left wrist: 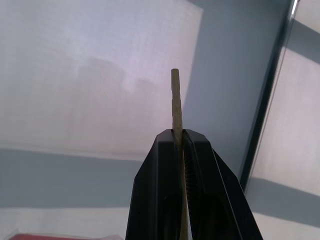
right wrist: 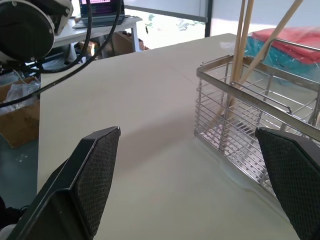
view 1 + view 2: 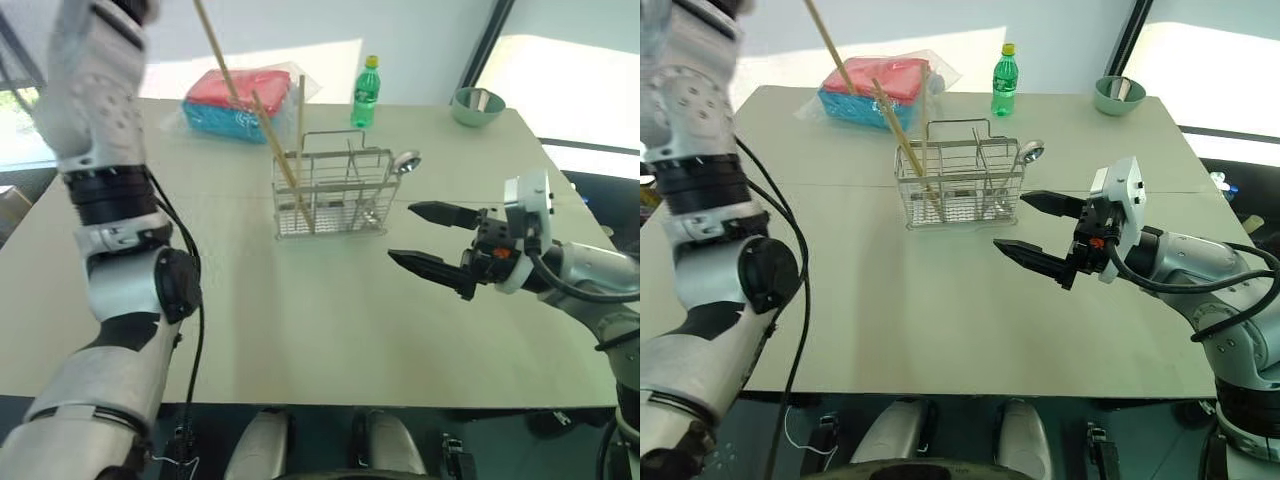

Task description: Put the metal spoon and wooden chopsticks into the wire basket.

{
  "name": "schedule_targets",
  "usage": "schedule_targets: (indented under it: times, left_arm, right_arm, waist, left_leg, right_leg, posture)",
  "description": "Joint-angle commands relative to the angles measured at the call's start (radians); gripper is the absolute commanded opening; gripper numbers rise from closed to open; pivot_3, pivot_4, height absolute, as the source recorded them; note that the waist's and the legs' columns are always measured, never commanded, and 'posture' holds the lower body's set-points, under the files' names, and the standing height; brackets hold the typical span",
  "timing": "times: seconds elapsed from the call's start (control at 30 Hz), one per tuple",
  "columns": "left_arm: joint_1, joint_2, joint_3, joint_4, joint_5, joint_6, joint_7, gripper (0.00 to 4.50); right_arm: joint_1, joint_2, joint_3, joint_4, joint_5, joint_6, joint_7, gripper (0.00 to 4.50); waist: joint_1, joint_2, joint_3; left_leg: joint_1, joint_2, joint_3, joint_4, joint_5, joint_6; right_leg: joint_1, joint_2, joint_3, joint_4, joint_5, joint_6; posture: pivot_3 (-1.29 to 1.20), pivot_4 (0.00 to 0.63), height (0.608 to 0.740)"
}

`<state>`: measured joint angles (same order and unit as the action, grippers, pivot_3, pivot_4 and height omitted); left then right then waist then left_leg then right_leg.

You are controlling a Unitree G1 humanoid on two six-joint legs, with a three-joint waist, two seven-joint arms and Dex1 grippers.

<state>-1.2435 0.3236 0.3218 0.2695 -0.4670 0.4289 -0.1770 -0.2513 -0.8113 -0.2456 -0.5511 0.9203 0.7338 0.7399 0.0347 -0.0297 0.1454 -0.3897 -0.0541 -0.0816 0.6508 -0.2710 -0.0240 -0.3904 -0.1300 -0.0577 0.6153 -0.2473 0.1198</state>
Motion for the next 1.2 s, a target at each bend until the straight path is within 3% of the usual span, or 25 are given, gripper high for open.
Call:
schedule_targets:
  times: [0.03,0.6,1.2]
  left_arm:
    - [0.049,-0.019,-0.065,-0.082,0.011,0.000,-0.042,0.04]
    - [0.210,-0.166,-0.174,-0.002,0.087,-0.133,-0.113,0.04]
    - [0.267,-0.186,-0.136,0.044,0.068,-0.087,-0.099,0.04]
  right_arm:
    - [0.011,-0.005,-0.041,-0.046,0.023,-0.004,-0.014,4.50]
    - [0.075,0.006,-0.082,-0.088,0.036,-0.016,-0.082,4.50]
    - [0.050,-0.003,-0.051,-0.078,-0.001,-0.032,-0.049,4.50]
  waist:
    - [0.001,0.000,0.000]
    - [0.005,-0.001,0.000]
    - [0.005,-0.001,0.000]
  left_leg:
    - [0.000,0.000,0.000,0.000,0.000,0.000]
    - [-0.001,0.000,-0.001,0.001,-0.001,0.002]
    - [-0.001,0.000,-0.001,0.001,-0.001,0.003]
  right_leg:
    - [-0.001,0.000,0.000,0.000,0.000,0.000]
    - [0.000,0.001,0.000,-0.001,0.000,0.000]
    - [0.000,0.001,0.000,-0.001,0.000,0.000]
  posture:
    - [0.00,0.150,0.667]
    - [0.00,0.150,0.667]
    - [0.00,0.150,0.667]
